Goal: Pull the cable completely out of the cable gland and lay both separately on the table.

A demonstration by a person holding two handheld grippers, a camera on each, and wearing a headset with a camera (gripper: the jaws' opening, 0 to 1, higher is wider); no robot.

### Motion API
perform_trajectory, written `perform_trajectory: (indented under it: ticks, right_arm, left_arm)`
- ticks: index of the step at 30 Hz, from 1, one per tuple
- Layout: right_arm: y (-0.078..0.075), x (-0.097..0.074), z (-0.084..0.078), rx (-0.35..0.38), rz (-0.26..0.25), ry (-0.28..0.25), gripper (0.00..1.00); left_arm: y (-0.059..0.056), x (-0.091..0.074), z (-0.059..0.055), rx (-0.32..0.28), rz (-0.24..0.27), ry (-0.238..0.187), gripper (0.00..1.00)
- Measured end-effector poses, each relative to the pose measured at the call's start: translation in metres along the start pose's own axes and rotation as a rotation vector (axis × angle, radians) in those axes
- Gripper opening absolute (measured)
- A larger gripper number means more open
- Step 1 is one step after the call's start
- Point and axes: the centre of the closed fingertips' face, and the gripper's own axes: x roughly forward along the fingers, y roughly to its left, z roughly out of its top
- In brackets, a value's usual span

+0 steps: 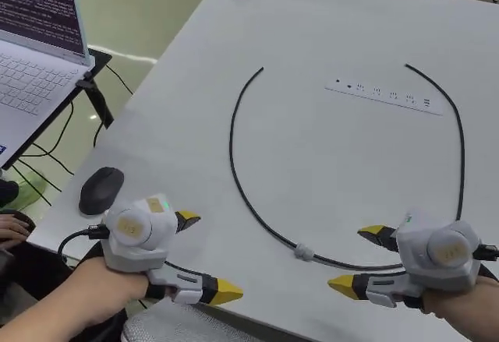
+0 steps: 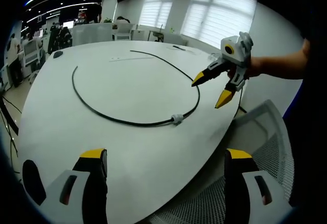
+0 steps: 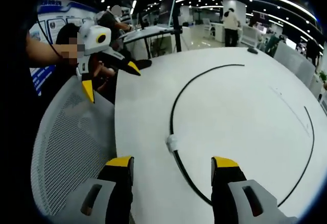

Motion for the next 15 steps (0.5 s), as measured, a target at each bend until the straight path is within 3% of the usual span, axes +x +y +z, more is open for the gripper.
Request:
perform_trajectory:
  ticks: [2, 5, 15]
  right_arm:
    - [0.0, 0.004, 0.0, -0.01, 0.006, 0.013, 0.57]
    - [0.0, 0.013, 0.0, -0.019, 0.022, 0.041, 0.51]
    - [-0.002, 0.04, -0.002, -0.051, 0.05, 0.112, 0.36]
  left_arm:
    - [0.001, 0.0, -0.002, 0.002, 0.003, 0.008, 0.93]
    - [0.002, 0.0, 0.0, -0.009, 0.011, -0.013, 0.93]
    - [-0.002, 0.003, -0.005, 0.009, 0.001, 0.021, 0.93]
